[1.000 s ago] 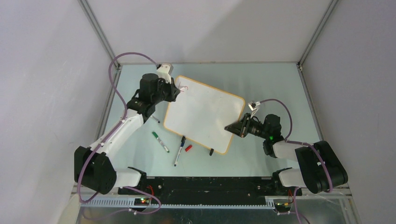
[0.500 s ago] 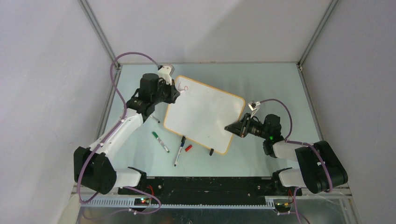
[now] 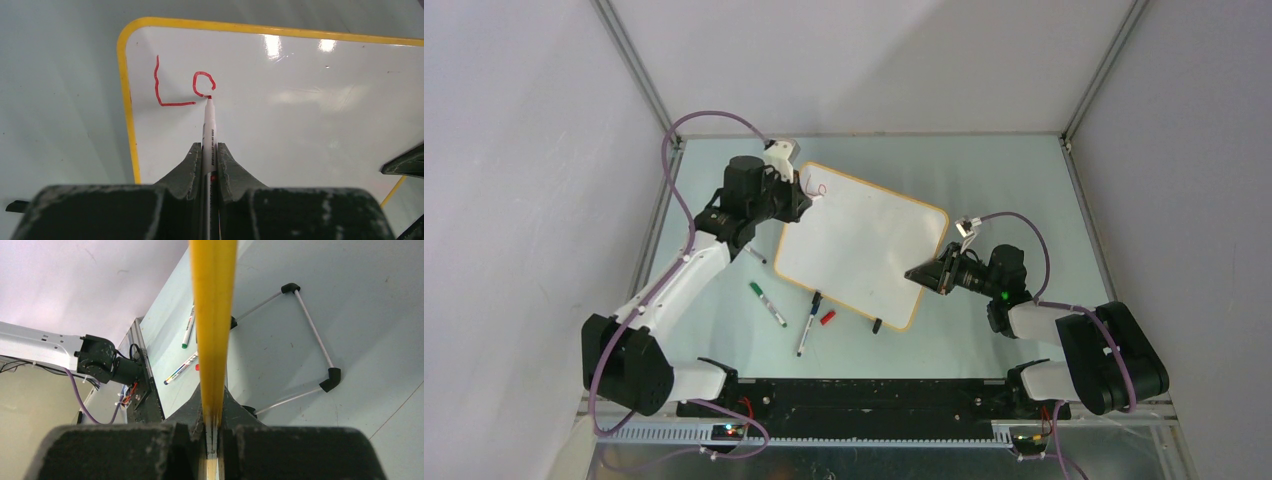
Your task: Write a sentence on the whiteboard
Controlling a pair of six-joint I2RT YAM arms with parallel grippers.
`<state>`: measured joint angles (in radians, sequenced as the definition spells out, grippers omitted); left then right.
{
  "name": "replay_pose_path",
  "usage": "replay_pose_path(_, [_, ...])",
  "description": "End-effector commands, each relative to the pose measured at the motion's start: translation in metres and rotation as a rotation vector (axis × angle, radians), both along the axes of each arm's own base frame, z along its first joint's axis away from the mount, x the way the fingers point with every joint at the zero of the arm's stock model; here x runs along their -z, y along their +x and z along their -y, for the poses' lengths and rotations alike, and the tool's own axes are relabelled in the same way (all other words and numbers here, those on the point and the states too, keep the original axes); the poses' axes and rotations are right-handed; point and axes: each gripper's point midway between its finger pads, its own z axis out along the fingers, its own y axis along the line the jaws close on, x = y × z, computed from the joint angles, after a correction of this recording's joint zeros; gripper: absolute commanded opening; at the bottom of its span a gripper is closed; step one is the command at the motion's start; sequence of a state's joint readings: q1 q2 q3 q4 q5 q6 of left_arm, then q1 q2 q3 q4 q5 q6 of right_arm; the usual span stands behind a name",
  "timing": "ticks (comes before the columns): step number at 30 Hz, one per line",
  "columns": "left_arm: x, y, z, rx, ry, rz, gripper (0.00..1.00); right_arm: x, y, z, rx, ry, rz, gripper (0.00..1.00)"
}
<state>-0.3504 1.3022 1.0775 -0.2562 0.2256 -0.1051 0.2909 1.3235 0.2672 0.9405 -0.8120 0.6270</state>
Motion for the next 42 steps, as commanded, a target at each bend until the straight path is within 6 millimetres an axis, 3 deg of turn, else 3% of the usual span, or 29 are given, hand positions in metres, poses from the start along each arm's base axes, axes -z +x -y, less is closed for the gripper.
replay_pose_path(1, [-0.022,0.008,0.009,0.024,-0.039,0.06,0.0,-0.015,0.007,0.001,0.005,-0.006,0.122,0.06])
replay_pose_path(21, [-0.029,0.011,0.011,0.01,-0.073,0.077,0.0,-0.014,0.007,0.001,0.006,-0.009,0.119,0.06])
replay_pose_path(33, [-0.051,-0.004,0.012,0.048,-0.107,0.141,0.0,-0.013,0.007,0.002,0.008,-0.01,0.116,0.06])
replay_pose_path(42, [-0.047,0.001,0.014,0.035,-0.122,0.131,0.0,-0.013,0.008,0.002,0.008,-0.01,0.118,0.06])
